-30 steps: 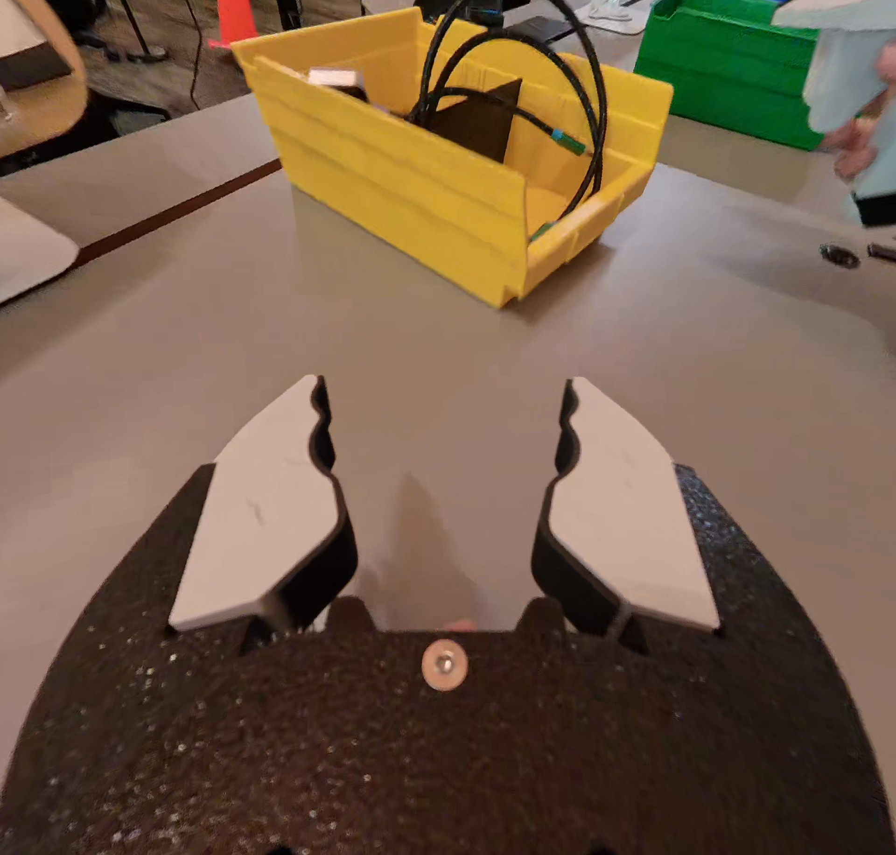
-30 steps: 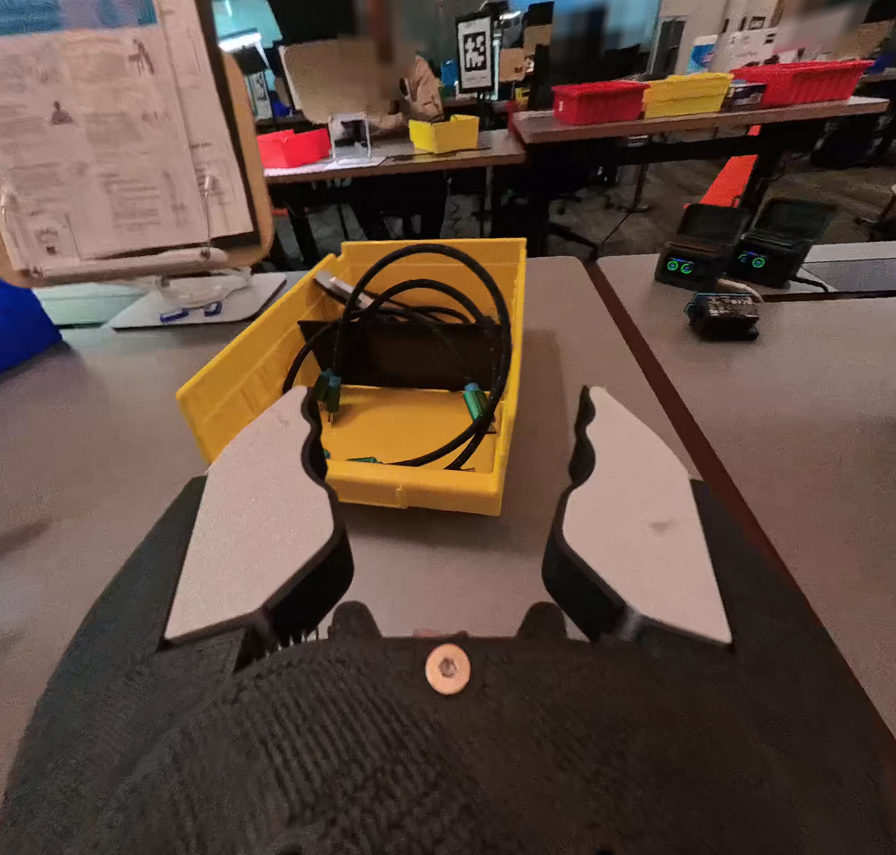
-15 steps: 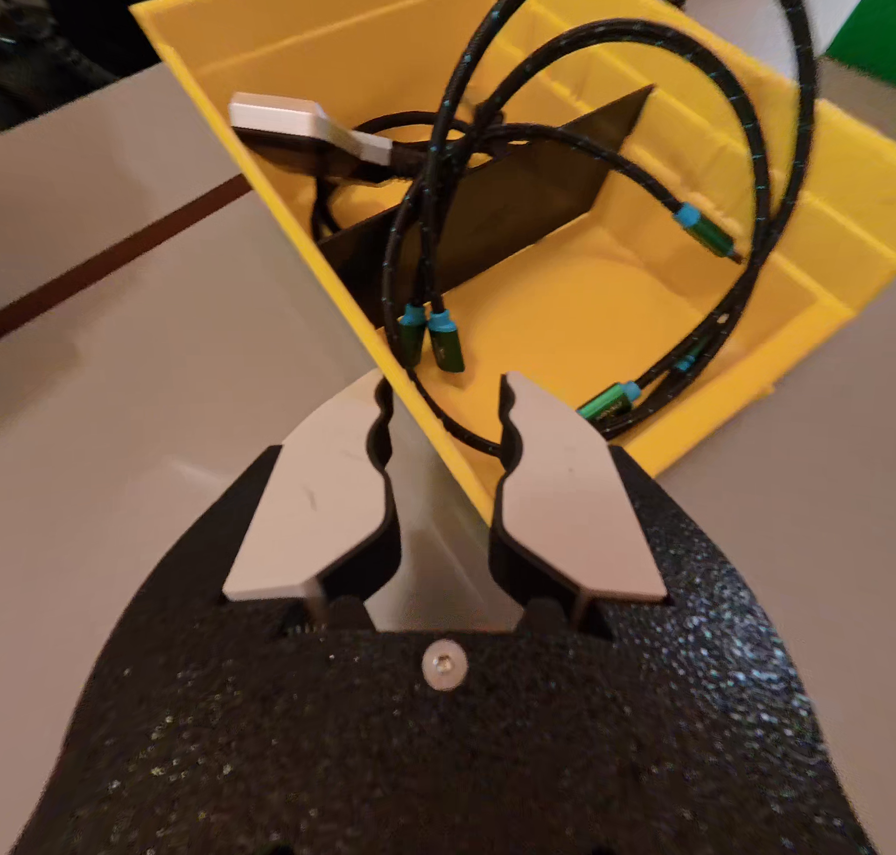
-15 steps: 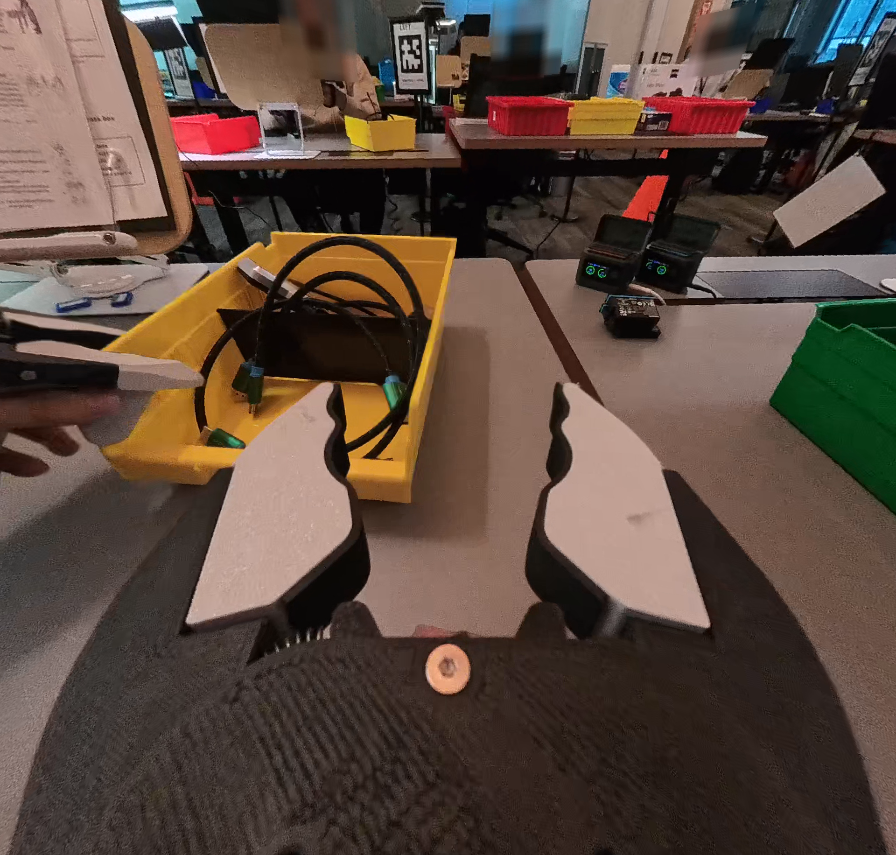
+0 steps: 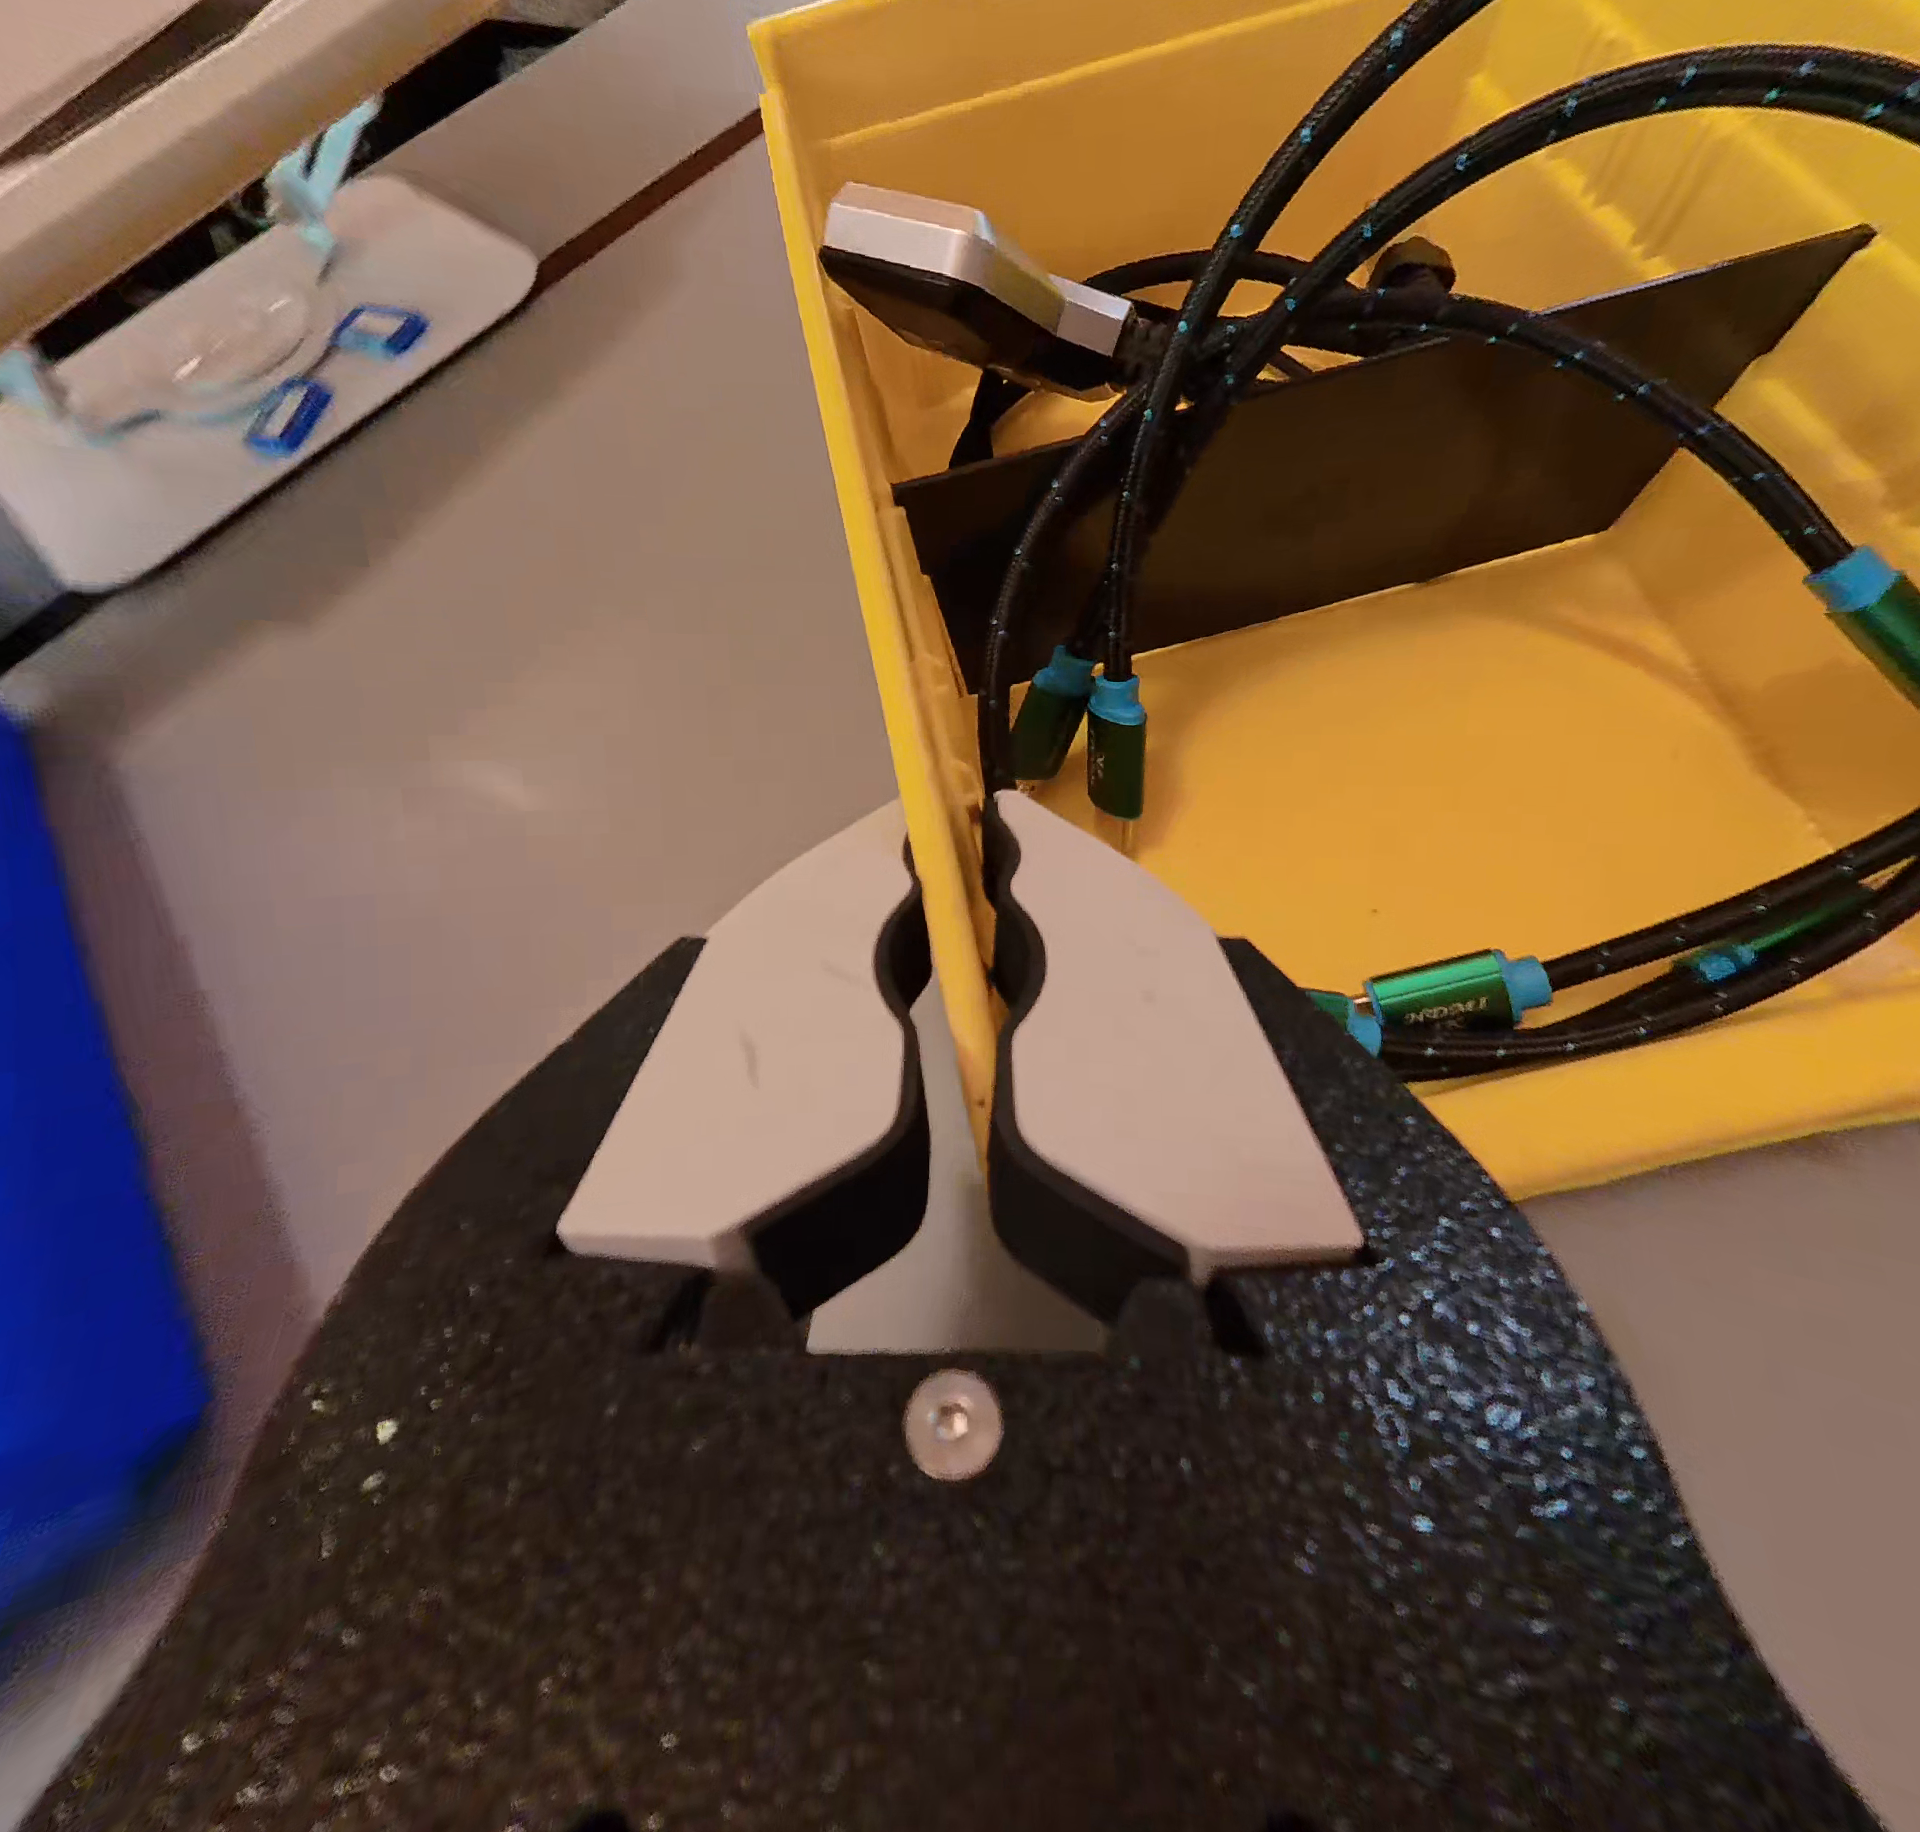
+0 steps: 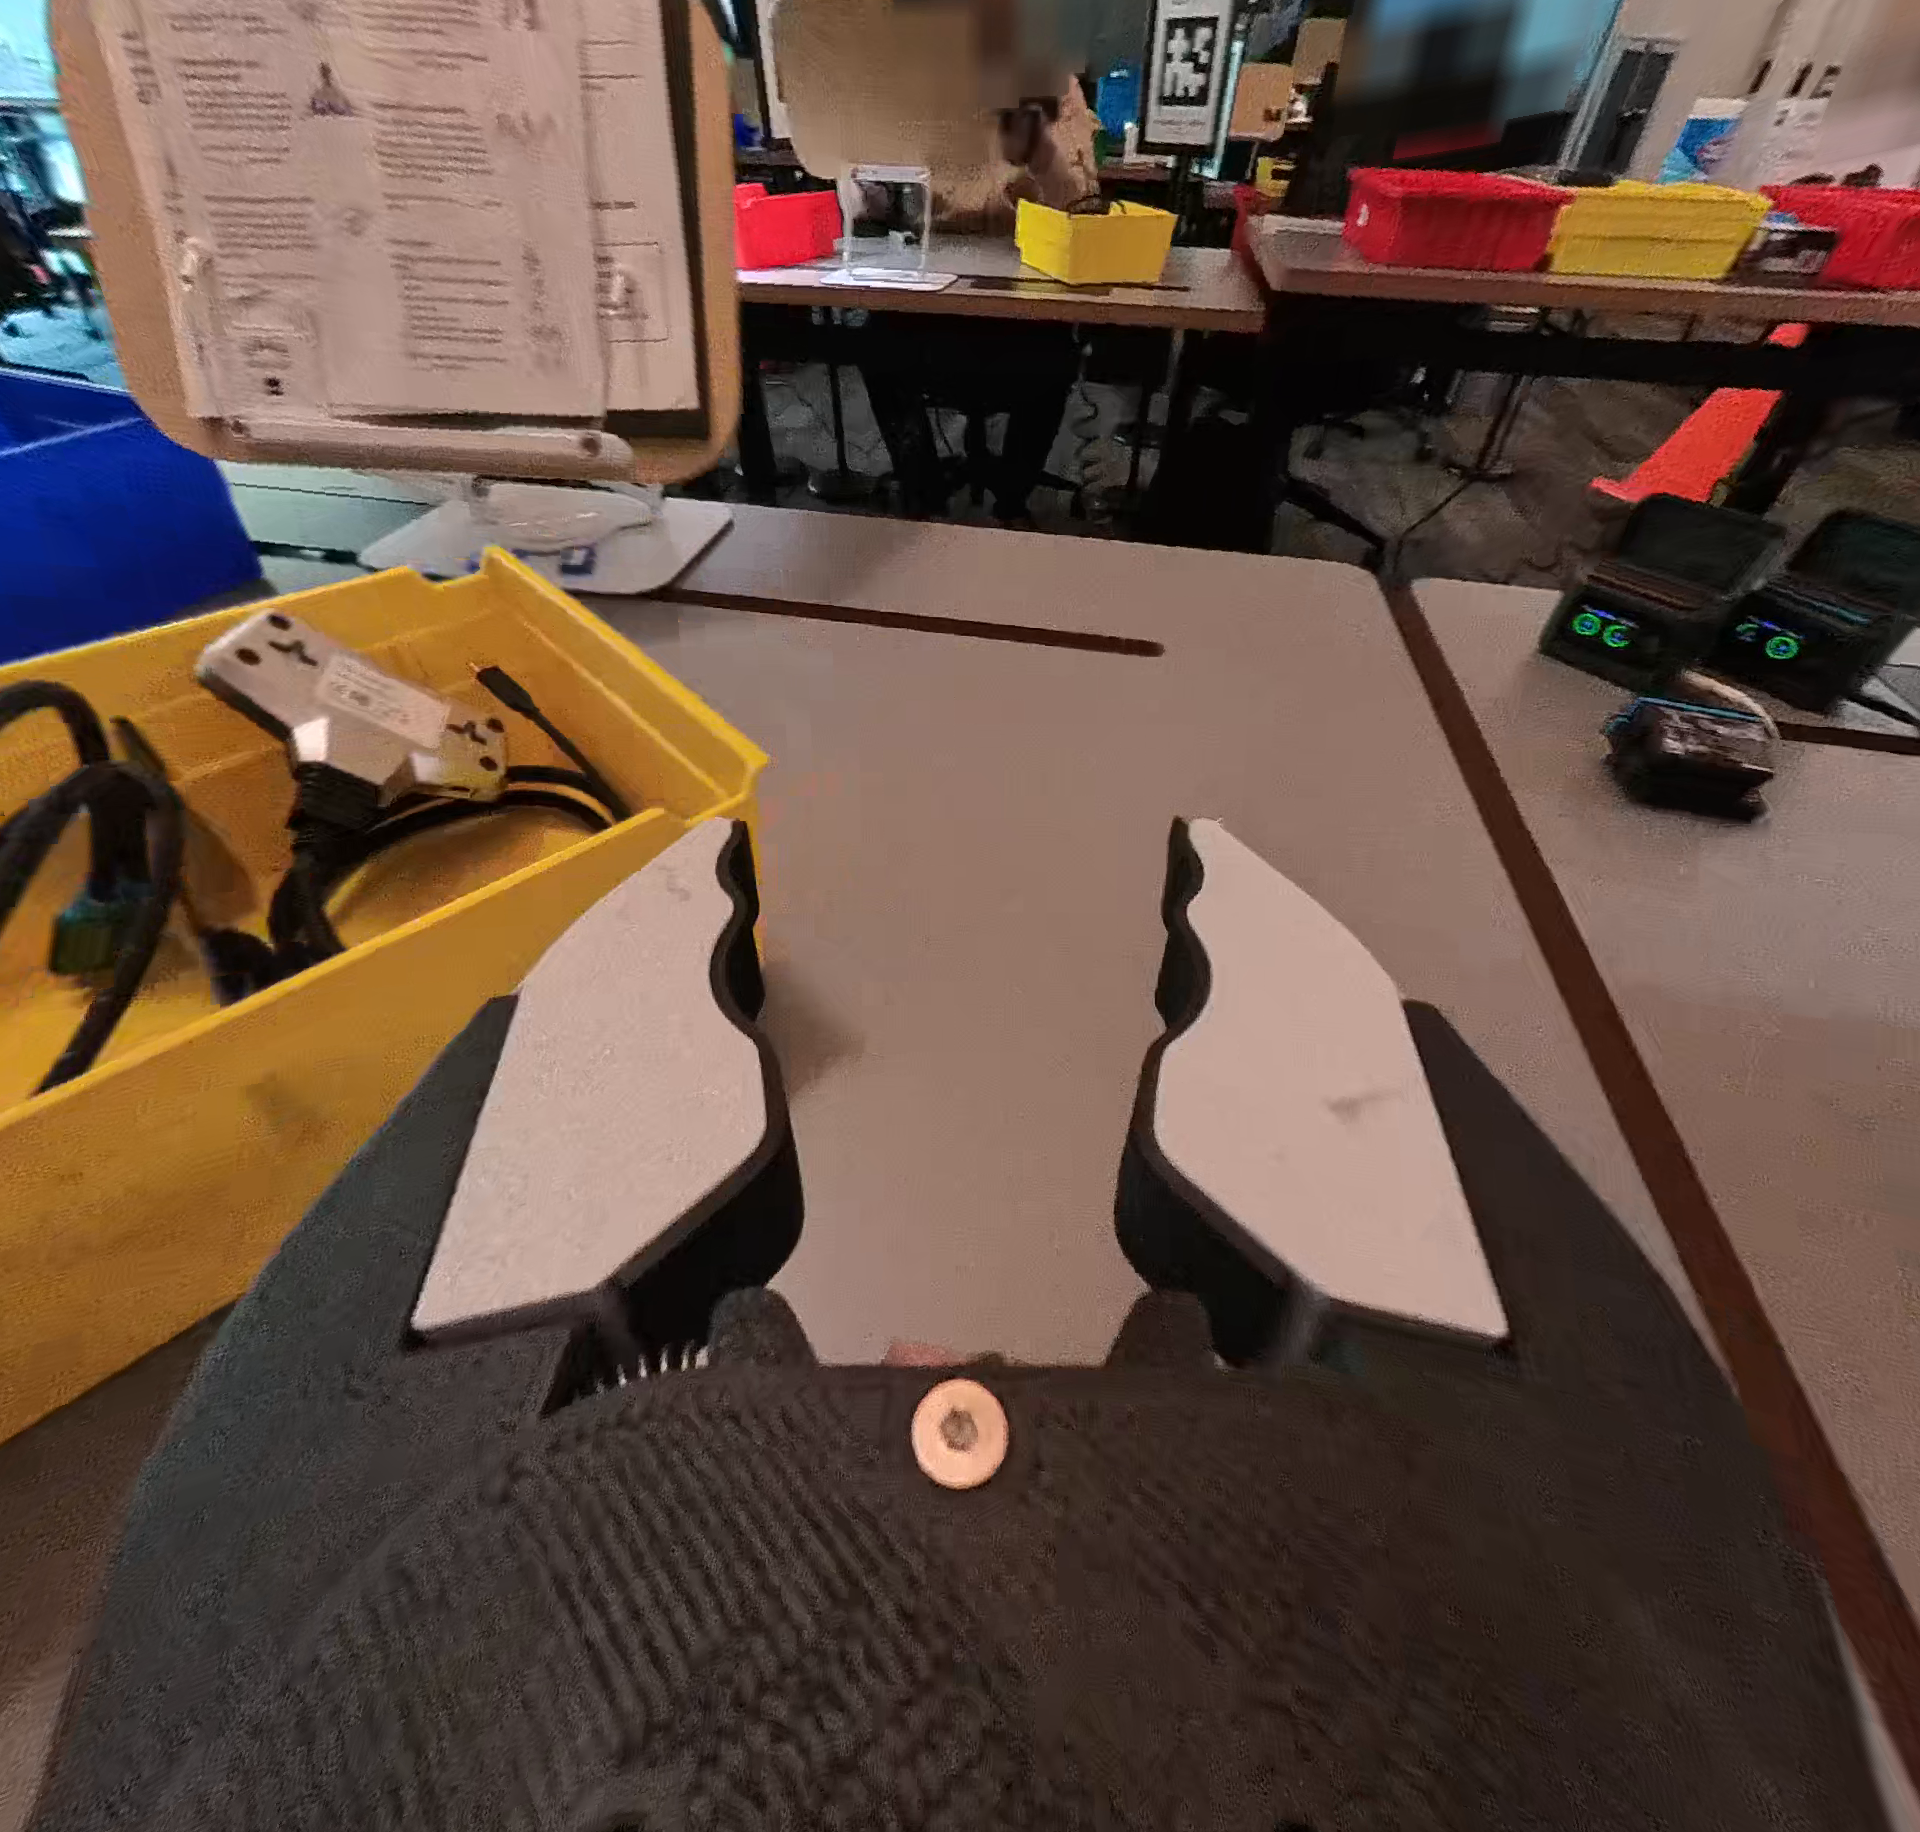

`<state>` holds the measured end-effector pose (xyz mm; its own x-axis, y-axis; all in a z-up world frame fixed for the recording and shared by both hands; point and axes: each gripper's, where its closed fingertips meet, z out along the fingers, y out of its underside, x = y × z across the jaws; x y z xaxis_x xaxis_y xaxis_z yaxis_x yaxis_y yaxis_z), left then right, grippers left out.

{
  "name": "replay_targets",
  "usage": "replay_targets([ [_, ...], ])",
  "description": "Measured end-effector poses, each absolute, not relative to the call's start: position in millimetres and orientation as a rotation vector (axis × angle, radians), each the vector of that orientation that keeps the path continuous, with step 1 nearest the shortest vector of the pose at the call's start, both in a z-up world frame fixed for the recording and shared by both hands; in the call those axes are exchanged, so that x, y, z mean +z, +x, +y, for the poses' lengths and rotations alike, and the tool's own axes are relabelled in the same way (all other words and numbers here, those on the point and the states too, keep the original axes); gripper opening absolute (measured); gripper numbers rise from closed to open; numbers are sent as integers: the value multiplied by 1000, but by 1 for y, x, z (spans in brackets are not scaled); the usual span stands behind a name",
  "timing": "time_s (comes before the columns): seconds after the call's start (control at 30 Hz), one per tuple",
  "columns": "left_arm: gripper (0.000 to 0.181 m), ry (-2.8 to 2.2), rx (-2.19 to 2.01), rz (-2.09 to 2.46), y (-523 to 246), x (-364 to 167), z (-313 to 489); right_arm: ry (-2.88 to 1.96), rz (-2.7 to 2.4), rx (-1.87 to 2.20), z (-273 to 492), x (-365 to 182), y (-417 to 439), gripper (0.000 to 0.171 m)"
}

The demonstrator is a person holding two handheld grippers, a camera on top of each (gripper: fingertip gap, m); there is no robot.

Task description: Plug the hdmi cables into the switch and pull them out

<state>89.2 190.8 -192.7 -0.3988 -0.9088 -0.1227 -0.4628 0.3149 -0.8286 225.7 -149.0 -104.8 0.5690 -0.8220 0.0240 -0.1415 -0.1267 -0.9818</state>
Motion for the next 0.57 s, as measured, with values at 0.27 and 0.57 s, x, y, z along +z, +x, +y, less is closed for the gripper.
replay_targets([
  [0.27, 7, -1277, -945, 1929, -63, -192, 284, -1725, 464, -278, 23, -102, 155, 79],
  [0.57, 6, -1416, -886, 1815, -195, -191, 368, -1866, 478, 11, 234, -91, 153, 115],
])
